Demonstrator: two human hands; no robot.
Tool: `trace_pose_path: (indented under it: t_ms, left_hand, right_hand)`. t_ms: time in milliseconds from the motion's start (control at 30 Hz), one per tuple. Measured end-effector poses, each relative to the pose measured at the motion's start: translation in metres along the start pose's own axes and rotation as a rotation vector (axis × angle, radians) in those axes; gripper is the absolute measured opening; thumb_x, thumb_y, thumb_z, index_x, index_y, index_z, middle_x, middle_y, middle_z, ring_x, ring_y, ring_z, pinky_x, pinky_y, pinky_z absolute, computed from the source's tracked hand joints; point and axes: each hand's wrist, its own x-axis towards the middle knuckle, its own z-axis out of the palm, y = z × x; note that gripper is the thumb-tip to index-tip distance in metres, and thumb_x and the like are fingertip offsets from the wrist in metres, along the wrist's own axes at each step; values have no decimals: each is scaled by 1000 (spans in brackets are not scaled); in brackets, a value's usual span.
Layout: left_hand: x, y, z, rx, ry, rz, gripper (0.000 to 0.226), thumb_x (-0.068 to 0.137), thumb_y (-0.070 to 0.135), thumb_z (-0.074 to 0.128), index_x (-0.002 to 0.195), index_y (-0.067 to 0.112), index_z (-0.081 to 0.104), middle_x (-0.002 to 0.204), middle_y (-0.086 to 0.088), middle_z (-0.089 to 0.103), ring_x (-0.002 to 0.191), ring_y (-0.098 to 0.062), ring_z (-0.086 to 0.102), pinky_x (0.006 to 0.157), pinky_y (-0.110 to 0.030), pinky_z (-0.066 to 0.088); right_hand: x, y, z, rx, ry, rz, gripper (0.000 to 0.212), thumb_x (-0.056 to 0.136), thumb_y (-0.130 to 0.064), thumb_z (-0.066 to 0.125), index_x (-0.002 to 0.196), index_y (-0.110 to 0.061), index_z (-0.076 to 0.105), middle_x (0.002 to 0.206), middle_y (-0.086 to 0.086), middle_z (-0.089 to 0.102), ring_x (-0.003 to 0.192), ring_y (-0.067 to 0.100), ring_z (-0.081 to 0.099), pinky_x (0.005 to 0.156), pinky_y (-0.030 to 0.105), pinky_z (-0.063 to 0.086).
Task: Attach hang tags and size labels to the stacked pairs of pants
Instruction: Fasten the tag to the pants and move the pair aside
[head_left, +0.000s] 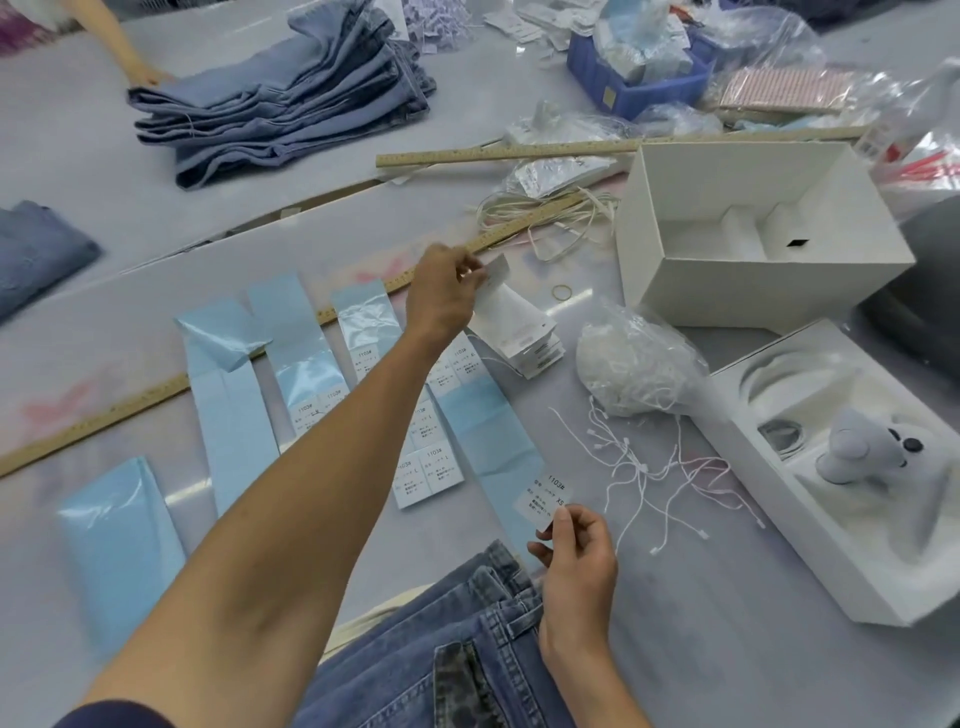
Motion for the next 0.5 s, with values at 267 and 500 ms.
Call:
trace_pose_path:
  t_ms: [267, 500]
  left_hand:
    - [-165, 15, -110, 321, 297, 614, 6, 99, 25, 65, 99, 21, 69, 115, -12, 59, 82, -21, 61, 48, -27, 43]
    - [-434, -54, -101, 276, -165, 493, 14, 91, 14, 69, 99, 25, 70, 134, -3, 60, 115, -19, 64, 62, -27, 56]
  right_hand:
    - [-18, -40, -15, 85, 50, -4, 12, 104, -21, 54, 95, -18, 62, 93, -1, 66, 77, 4, 65, 77, 23, 52]
    - [-81, -74, -73, 115, -210, 41, 12, 103, -17, 54, 96, -13, 62, 84, -3, 74, 80, 13, 66, 83, 33, 55]
